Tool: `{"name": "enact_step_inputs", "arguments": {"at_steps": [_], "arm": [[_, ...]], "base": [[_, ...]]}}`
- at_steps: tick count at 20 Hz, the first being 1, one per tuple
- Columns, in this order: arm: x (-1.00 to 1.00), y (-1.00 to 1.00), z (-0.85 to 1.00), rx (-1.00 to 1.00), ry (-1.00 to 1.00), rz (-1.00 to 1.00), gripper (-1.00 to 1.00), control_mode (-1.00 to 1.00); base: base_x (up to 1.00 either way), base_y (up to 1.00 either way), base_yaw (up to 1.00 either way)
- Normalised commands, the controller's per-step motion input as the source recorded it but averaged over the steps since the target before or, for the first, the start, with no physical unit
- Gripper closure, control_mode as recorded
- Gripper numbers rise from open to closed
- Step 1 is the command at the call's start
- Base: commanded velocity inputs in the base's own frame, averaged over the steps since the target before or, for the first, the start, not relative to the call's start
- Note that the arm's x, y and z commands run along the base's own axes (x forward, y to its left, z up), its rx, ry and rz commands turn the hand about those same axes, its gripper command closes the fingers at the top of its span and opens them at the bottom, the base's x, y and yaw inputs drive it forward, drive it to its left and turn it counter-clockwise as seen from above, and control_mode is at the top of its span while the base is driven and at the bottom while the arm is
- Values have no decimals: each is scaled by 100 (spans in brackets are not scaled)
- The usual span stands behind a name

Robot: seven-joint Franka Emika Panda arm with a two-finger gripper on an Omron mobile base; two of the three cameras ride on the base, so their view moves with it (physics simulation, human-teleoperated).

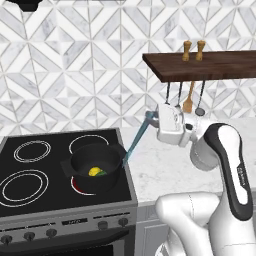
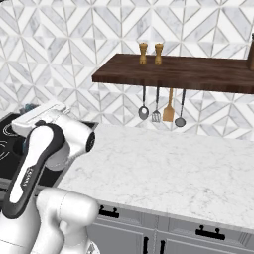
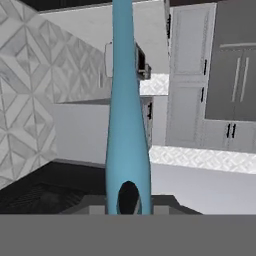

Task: Put the broccoli and lemon in the pot. Retrieve the spatula and lightly stir the vegetables in the pot.

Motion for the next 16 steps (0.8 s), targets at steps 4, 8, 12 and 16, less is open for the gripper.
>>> {"name": "enact_step_inputs", "arguments": {"at_steps": [4, 8, 12, 16], "arm": [[12, 23, 0, -8, 11, 0, 100, -100], [16, 10, -1, -2, 17, 0, 100, -100], [5, 0, 0, 0, 13, 0, 100, -100], [7, 3, 0, 0, 15, 0, 100, -100]], "base": [[0, 0, 0], [0, 0, 0], [0, 0, 0], [0, 0, 0]]}}
